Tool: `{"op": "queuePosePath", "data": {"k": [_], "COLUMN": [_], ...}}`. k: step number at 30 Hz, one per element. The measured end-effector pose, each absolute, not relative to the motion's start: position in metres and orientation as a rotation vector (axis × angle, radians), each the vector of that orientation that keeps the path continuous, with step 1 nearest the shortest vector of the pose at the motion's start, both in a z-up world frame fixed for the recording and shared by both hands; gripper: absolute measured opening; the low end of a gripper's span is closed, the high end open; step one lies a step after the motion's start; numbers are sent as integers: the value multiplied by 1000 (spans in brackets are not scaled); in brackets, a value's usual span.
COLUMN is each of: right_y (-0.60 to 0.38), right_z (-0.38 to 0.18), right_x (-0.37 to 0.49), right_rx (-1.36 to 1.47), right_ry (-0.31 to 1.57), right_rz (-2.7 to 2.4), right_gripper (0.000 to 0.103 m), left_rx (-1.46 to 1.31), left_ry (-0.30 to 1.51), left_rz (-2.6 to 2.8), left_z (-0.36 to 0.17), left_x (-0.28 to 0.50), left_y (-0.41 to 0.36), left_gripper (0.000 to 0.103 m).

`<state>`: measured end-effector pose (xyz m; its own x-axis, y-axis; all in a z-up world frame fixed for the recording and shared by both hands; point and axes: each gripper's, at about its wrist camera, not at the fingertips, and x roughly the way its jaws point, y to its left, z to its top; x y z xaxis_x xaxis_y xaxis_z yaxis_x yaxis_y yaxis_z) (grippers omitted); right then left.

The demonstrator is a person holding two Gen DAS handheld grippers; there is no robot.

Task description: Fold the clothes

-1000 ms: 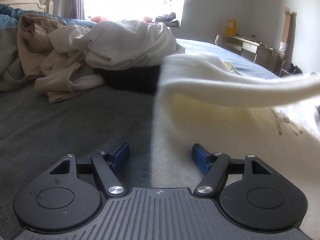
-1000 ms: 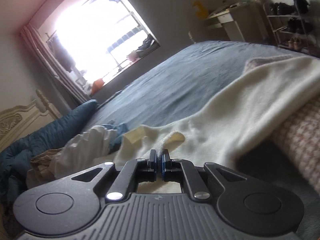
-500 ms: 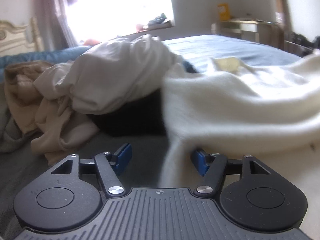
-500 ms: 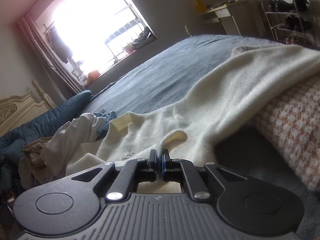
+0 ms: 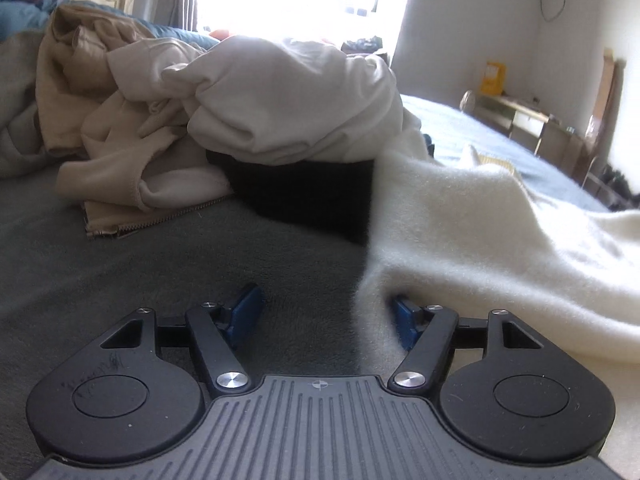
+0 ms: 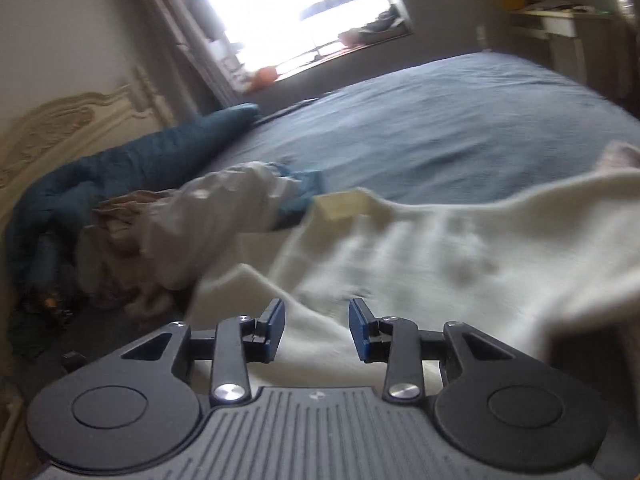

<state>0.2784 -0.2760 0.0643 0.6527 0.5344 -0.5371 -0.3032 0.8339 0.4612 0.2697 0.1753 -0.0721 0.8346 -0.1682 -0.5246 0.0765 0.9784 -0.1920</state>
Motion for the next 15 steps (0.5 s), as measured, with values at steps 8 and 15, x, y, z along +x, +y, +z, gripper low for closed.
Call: {"op": "queuePosePath", "data": {"k": [8,15], "right_y": [-163,-129], "right_z": [-2,-58], "right_x": [447,509], "right_rx": [399,416], "right_ry": [972,1236], "right_rz": [690,792], "right_gripper": [40,40], "left_rx": [-246,-270], "left_ry": [548,540], "left_rz": [-176,-191], "left_z": [-76,-77], "left_x": [269,269], "left_y": [186,190], "left_gripper": [70,71]}}
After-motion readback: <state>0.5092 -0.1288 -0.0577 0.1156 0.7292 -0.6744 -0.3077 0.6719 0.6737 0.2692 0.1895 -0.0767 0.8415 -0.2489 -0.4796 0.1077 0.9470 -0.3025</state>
